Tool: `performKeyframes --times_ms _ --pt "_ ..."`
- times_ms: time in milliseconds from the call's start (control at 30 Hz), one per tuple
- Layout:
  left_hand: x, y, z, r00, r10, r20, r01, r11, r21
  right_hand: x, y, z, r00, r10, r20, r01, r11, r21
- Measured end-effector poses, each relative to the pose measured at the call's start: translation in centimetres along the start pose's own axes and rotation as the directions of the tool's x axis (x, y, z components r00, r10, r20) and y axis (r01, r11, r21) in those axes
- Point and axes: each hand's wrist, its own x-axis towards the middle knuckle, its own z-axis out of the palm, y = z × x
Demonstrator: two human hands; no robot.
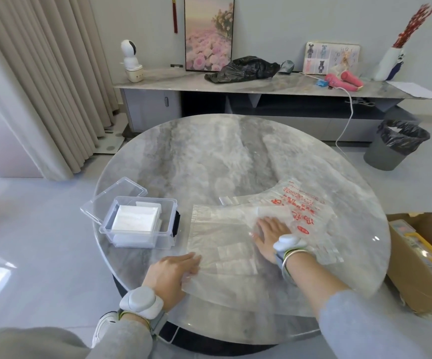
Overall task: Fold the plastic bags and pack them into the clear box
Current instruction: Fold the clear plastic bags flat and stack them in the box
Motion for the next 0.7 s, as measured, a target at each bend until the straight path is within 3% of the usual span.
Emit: performKeyframes --times_ms 133,267,333,400,533,700 --pt "0.0 0.2 -0.2 0.997 -0.039 0.065 0.038 0.999 0.011 0.7 3.4 -1.5 0.974 0.227 0.007 -0.225 0.959 0.173" --pt "0.1 -0.3 0.2 0.994 -0.061 0.093 0.062 0.998 -0.009 0.4 6.0 -1.5 0.954 0.29 -0.079 -0.294 0.955 -0.046" --pt "0.3 0.0 -0.1 0.992 -0.064 0.106 0.066 0.998 -0.011 -0.4 5.4 -1.2 0.976 0.194 -0.094 -0.204 0.973 -0.104" --pt "0.4 0.3 -0.3 0.995 -0.073 0.074 0.075 0.997 -0.025 -2.6 3.0 -0.9 0.997 0.012 -0.074 -0.019 0.995 -0.095" --pt "0.6 0.8 -1.1 0.986 -0.099 0.132 0.102 0.995 -0.01 -7.3 -2.5 -1.1 0.94 -0.341 0.002 0.34 0.937 0.084" --pt "0.3 1.3 -1.7 0.956 -0.102 0.275 0.106 0.994 0.001 -11.3 -4.7 -0.3 0.876 -0.481 0.04 0.48 0.877 0.02"
